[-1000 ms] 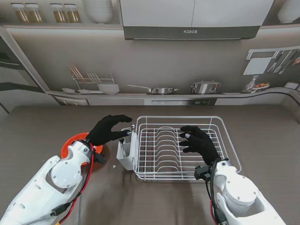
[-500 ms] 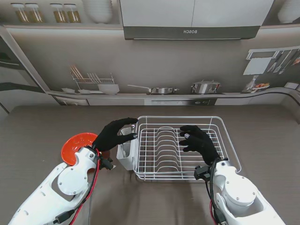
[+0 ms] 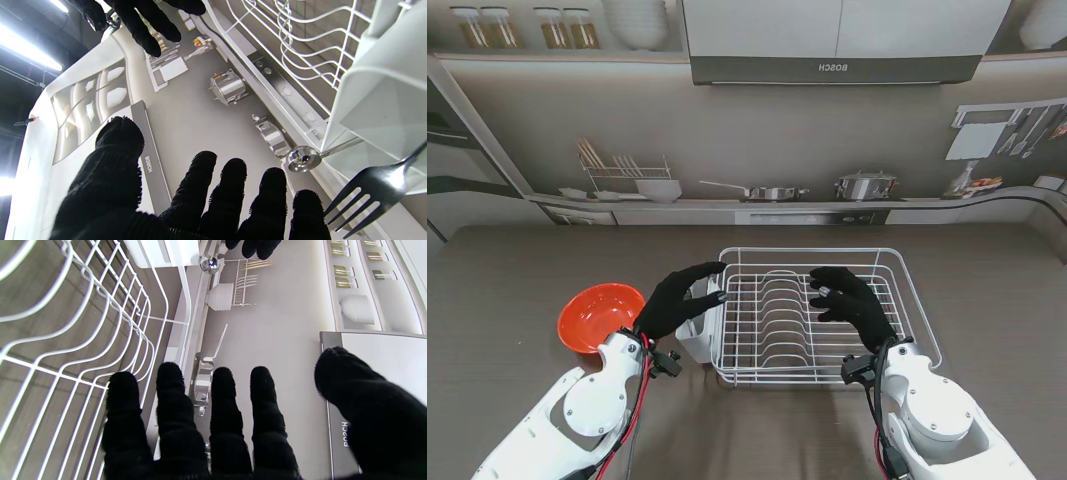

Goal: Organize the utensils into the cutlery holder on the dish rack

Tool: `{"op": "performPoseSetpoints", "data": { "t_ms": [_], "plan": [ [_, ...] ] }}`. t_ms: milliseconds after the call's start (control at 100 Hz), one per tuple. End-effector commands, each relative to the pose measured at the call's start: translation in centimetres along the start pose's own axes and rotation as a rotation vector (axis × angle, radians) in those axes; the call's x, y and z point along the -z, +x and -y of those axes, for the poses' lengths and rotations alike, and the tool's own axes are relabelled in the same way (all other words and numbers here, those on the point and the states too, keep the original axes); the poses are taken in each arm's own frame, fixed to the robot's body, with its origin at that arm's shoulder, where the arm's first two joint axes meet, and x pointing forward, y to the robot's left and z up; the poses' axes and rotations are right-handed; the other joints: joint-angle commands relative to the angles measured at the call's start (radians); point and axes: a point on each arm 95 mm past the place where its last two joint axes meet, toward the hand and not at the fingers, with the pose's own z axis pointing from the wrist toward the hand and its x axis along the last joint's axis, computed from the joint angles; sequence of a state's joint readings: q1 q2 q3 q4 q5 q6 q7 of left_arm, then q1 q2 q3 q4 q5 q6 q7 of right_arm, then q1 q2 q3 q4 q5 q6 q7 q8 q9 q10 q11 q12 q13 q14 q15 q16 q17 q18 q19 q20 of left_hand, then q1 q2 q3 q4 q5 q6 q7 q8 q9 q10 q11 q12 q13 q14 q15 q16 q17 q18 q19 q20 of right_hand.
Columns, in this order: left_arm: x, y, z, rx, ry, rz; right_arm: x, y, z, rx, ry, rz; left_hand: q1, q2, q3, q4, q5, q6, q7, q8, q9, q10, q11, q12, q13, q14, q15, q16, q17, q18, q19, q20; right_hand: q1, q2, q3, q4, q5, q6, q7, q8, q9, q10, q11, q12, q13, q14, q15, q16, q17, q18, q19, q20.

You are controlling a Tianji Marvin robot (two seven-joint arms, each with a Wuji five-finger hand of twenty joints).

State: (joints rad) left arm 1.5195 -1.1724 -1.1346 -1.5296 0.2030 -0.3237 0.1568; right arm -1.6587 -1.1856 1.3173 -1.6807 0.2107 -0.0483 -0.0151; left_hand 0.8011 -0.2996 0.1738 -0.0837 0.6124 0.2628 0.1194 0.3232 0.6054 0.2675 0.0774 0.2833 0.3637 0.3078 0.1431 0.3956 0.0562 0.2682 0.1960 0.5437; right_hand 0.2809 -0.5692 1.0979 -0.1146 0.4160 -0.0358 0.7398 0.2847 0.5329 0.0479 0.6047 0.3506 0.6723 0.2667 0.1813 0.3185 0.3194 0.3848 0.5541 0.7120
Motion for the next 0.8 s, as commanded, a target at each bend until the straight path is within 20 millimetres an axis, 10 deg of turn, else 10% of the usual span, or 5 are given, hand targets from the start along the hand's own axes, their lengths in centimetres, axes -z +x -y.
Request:
{"op": "performPoseSetpoints", "data": {
  "t_ms": [0,220,790],
  "plan": [
    [0.05,0.25,-0.92,0.023,-0.023,-0.001,0.18,-0.05,0.32,0.001,0.015,-0.003,0.028,0.032,-0.027,0.031,-0.007,0.008,-0.003,-0.005,-0.027,-0.001,-0.003,-0.011,-0.011,0.005,-0.015,-0.011,-0.014,-0.031,-0.026,0.008,-0.006,-0.036,-0.019,0.002,-0.012,-0.029,0.001,-0.014,-0.020,-0.034,-0.001,-0.005,-0.010,-0.030,-0.007,0.001,-0.003,-0.004,-0.008,0.004],
    [0.22,0.23,-1.34,0.043,-0.005,0.007,0.26,-0.05,0.16,0.006,0.012,-0.004,0.088,0.047,-0.168,0.048,0.002,0.008,0.001,0.002,-0.018,0.001,-0.004,-0.001,-0.005,0.007,-0.010,-0.001,-0.012,-0.027,-0.027,0.015,-0.006,-0.040,-0.019,0.002,-0.012,-0.029,0.001,-0.014,-0.022,-0.035,-0.001,-0.006,-0.012,-0.031,-0.007,0.000,-0.005,-0.004,-0.009,0.007],
    [0.36,-0.03,-1.48,0.048,-0.011,0.028,0.45,-0.06,0.18,0.008,0.017,0.001,0.103,0.063,-0.166,0.053,0.012,0.007,0.004,0.003,-0.016,-0.001,-0.002,-0.002,-0.004,0.003,-0.009,-0.001,-0.015,-0.021,-0.026,0.018,-0.007,-0.038,-0.020,0.002,-0.012,-0.028,0.002,-0.015,-0.024,-0.033,0.000,-0.006,-0.015,-0.031,-0.008,0.000,-0.006,-0.007,-0.012,0.012]
  ]
}}
